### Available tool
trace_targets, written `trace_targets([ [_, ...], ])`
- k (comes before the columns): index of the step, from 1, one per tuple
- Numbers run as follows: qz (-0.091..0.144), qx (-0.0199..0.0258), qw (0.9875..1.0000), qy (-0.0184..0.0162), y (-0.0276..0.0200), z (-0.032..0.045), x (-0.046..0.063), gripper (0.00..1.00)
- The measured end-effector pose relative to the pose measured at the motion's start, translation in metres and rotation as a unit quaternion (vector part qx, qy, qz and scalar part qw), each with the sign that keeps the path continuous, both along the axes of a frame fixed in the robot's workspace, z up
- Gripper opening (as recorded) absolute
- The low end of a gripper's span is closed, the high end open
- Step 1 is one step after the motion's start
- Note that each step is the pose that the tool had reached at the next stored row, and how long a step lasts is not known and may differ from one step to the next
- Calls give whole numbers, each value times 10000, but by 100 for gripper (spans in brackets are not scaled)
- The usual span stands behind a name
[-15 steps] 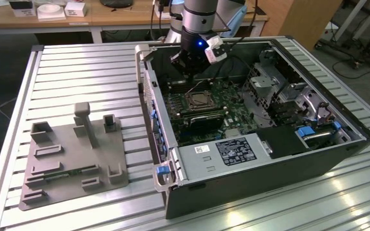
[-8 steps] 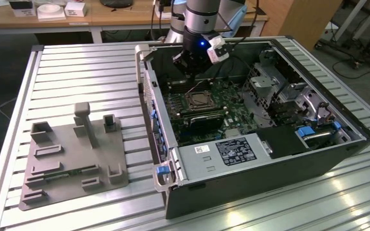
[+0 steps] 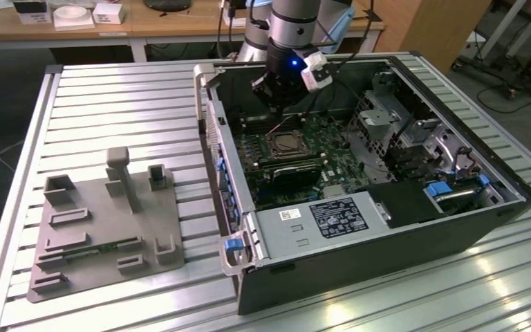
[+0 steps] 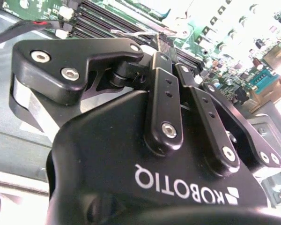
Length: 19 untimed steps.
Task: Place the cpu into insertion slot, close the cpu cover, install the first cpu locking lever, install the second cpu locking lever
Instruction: 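Install the first cpu locking lever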
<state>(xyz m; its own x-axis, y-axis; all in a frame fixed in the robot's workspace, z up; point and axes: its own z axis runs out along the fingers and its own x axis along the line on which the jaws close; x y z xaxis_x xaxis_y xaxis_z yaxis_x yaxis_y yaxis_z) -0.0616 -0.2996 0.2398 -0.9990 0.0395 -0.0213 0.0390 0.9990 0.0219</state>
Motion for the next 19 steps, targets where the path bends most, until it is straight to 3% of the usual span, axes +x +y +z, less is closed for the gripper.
trace_targets([
  [19, 0, 0, 10000, 0, 0, -158, 87, 10],
])
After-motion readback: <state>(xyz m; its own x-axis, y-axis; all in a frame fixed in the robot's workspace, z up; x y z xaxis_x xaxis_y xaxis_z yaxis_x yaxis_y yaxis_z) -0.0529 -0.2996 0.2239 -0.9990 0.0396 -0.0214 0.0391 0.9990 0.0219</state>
